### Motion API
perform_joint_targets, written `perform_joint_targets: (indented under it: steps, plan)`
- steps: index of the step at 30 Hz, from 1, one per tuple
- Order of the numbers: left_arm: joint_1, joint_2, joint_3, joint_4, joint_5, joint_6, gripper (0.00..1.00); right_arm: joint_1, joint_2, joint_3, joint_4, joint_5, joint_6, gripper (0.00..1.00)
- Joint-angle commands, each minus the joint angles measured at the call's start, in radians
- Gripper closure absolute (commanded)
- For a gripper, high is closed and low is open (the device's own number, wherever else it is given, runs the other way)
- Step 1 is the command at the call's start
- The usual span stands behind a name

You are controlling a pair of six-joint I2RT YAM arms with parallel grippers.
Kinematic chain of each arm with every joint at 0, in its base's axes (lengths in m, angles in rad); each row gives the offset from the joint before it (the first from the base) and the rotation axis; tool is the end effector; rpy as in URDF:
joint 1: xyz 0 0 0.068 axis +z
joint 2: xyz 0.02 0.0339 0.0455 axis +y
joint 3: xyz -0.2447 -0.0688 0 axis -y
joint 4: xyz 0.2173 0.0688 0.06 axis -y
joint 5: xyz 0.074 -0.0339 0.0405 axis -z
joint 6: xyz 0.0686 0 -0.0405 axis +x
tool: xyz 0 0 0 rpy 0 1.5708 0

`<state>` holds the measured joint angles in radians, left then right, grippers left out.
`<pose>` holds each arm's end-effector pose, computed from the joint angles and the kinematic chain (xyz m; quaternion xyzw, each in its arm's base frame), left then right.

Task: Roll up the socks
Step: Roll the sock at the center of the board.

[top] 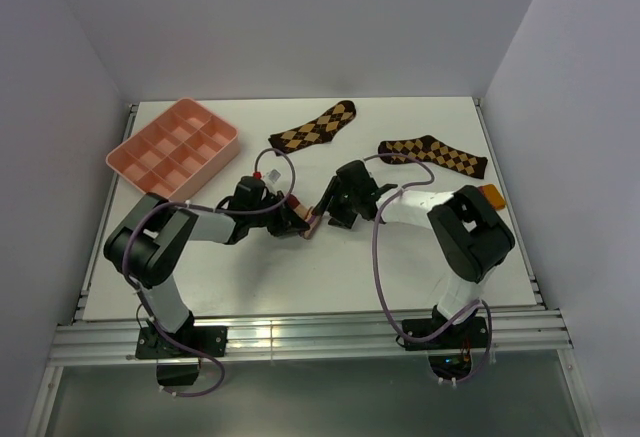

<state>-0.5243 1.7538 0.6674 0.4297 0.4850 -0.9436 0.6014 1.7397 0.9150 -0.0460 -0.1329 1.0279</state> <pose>0.2658 -0.1906 0.1075 -0.0776 0.8741 -0.4469 0.1738 0.2786 0.2022 0.1273 0.1761 0.9209 0.2917 0.1894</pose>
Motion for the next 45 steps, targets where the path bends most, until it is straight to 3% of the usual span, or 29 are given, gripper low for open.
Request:
perform_joint_targets:
  steps: [1,14,17,18,20,21,24,26,31,33,38,45]
  plan:
    - [0.004,0.052,0.020,-0.137,0.024,0.003,0.99,0.011,0.026,0.028,0.043,0.001,-0.008,0.37]
    - [0.038,0.125,0.083,-0.204,0.070,-0.015,0.99,0.011,0.070,0.031,0.086,-0.022,-0.023,0.45]
    - [0.046,0.122,0.075,-0.203,0.072,-0.018,0.99,0.011,0.078,0.033,0.080,-0.019,-0.031,0.54]
    - [0.047,0.118,0.075,-0.213,0.063,-0.014,0.99,0.011,0.080,0.035,0.074,-0.017,-0.035,0.64]
    - [0.047,0.112,0.081,-0.227,0.047,0.006,0.95,0.011,0.080,0.047,0.055,-0.010,-0.043,0.73]
    - [0.047,0.104,0.086,-0.239,0.029,0.015,0.93,0.011,0.080,0.054,0.054,-0.004,-0.052,0.83]
    - [0.047,0.072,0.095,-0.281,-0.026,0.051,0.82,0.011,0.080,0.100,-0.032,0.019,-0.069,0.99]
    - [0.046,0.047,0.101,-0.316,-0.057,0.083,0.69,0.011,0.077,0.119,-0.089,0.039,-0.071,1.00]
    - [0.018,-0.082,0.119,-0.387,-0.227,0.182,0.31,0.012,0.092,0.202,-0.256,0.078,-0.063,1.00]
    - [-0.023,-0.149,0.126,-0.420,-0.304,0.219,0.27,0.012,0.099,0.235,-0.293,0.088,-0.058,1.00]
    - [-0.167,-0.244,0.139,-0.427,-0.621,0.359,0.31,0.017,0.123,0.295,-0.402,0.098,-0.048,1.00]
    - [-0.391,-0.255,0.150,-0.356,-0.862,0.496,0.40,0.018,0.142,0.340,-0.465,0.096,-0.038,1.00]
